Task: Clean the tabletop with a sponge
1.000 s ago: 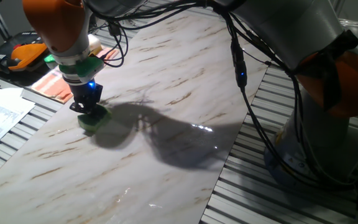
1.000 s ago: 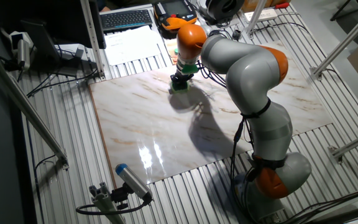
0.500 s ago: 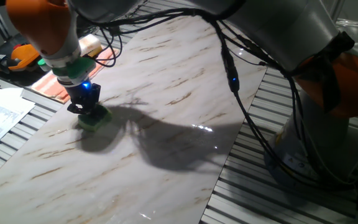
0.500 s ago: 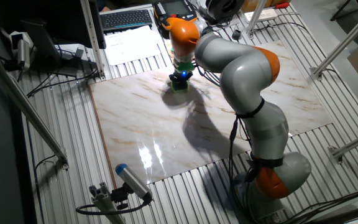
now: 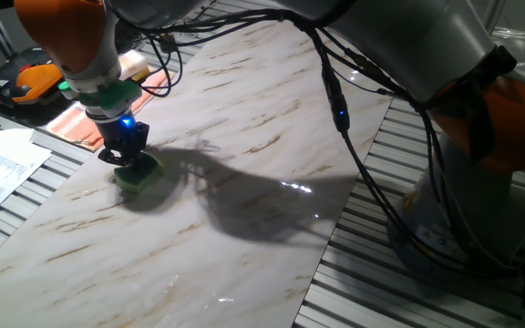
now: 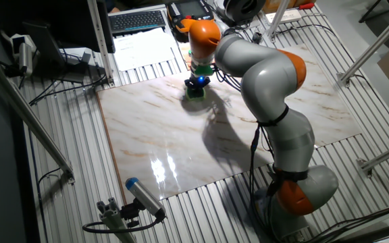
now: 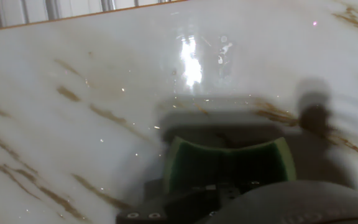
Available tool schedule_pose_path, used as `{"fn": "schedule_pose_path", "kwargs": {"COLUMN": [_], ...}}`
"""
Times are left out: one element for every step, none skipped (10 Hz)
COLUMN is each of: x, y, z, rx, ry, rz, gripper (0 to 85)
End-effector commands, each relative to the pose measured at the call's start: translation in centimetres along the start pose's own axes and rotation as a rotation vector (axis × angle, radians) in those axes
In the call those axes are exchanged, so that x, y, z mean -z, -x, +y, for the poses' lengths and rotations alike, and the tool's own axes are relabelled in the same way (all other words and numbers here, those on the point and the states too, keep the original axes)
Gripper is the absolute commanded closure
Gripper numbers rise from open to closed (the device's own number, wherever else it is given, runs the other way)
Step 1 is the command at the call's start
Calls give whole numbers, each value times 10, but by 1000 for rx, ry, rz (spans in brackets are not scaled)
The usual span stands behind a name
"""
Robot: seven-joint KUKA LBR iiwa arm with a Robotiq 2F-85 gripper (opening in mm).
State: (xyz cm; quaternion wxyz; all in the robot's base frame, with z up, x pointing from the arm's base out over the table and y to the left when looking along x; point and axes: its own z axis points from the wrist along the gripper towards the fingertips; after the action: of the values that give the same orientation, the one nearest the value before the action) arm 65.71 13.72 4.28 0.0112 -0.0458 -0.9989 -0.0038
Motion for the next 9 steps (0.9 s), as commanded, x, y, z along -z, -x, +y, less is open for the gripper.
{"fn": "schedule_pose_path", "kwargs": {"x": [0, 0, 0, 0, 0, 0, 0, 0, 0], "y": [0, 0, 0, 0, 0, 0, 0, 0, 0], "z": [0, 0, 0, 0, 0, 0, 0, 0, 0], "rx": [32, 54, 59, 49, 28, 12, 6, 5, 6], "ry": [-18, -10, -1, -2, -2, -2, -7, -10, -10], "rz": [-27, -29, -26, -23, -12, -7, -9, -13, -14], "gripper": [850, 850, 850, 850, 850, 850, 850, 850, 850]}}
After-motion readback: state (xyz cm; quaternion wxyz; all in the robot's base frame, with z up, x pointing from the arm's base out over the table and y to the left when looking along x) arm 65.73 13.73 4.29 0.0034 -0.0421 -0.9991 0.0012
